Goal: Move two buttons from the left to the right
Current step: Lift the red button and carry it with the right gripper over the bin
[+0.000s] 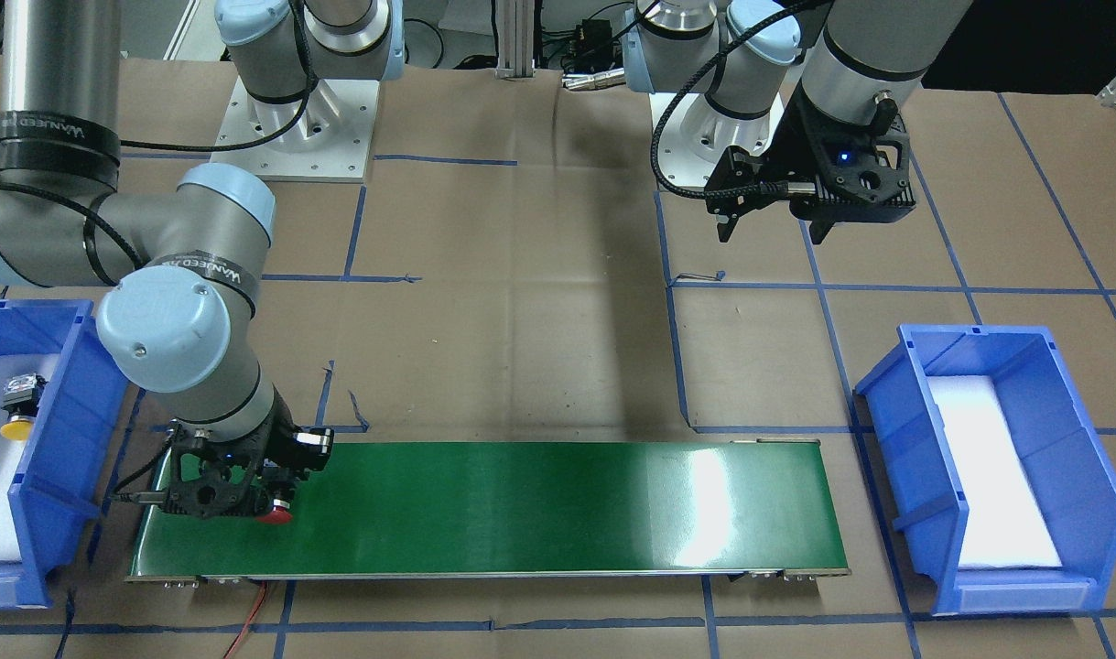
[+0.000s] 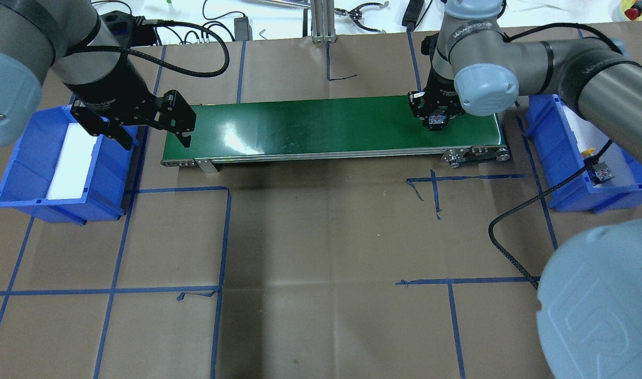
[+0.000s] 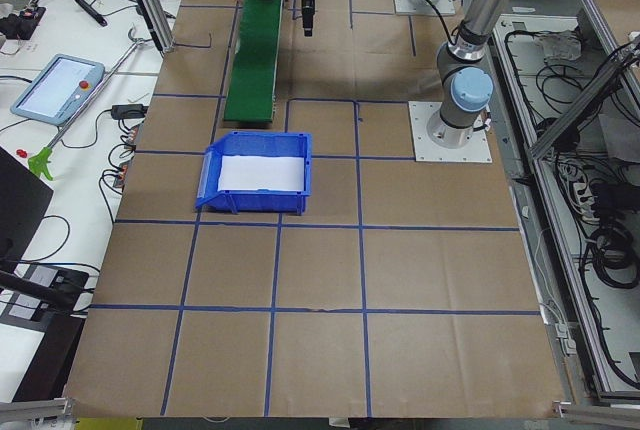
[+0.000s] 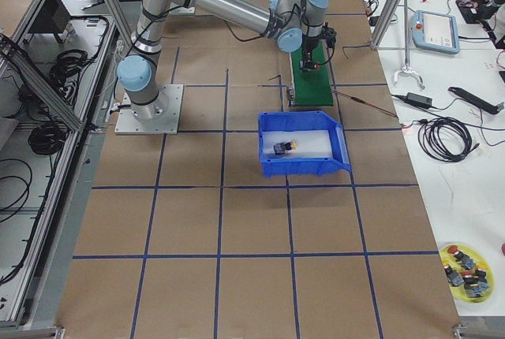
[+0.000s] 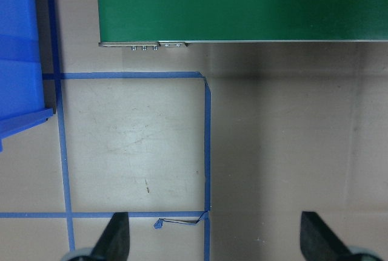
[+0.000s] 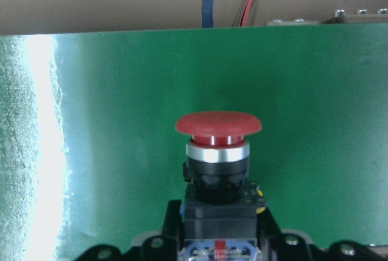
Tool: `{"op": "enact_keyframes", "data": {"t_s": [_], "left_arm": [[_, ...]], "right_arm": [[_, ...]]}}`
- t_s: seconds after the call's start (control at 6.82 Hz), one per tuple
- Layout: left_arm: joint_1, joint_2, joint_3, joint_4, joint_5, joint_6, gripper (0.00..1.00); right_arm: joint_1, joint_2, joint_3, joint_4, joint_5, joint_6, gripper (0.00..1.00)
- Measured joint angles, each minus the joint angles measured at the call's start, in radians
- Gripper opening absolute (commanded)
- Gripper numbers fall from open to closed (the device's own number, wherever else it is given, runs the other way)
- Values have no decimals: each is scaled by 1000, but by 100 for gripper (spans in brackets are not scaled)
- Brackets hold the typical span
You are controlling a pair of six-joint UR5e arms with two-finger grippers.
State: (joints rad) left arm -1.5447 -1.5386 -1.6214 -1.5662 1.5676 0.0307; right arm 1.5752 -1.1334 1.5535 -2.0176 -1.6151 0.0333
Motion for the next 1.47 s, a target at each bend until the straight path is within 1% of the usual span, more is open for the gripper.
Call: {"op": "enact_keyframes", "data": {"t_s": [0.29, 0.59, 0.73, 1.03, 1.32, 1.47], "left_arm": [[0, 0, 0, 0, -1, 0, 100], [0, 0, 0, 0, -1, 0, 100], [0, 0, 0, 1, -1, -1, 100], [0, 0, 0, 1, -1, -1, 100], [0, 0, 0, 1, -1, -2, 100], [0, 0, 0, 2, -1, -2, 100]], "right_arm": [[-96, -63, -20, 48, -8, -130, 4], [-260, -121, -26, 56, -2, -313, 4], [-345, -132, -36, 57, 5, -402, 4], [-452, -123, -58, 50, 10, -556, 4], [-496, -72, -53, 33, 10, -668, 3], [-507, -32, -42, 1, 12, -716, 3]]}}
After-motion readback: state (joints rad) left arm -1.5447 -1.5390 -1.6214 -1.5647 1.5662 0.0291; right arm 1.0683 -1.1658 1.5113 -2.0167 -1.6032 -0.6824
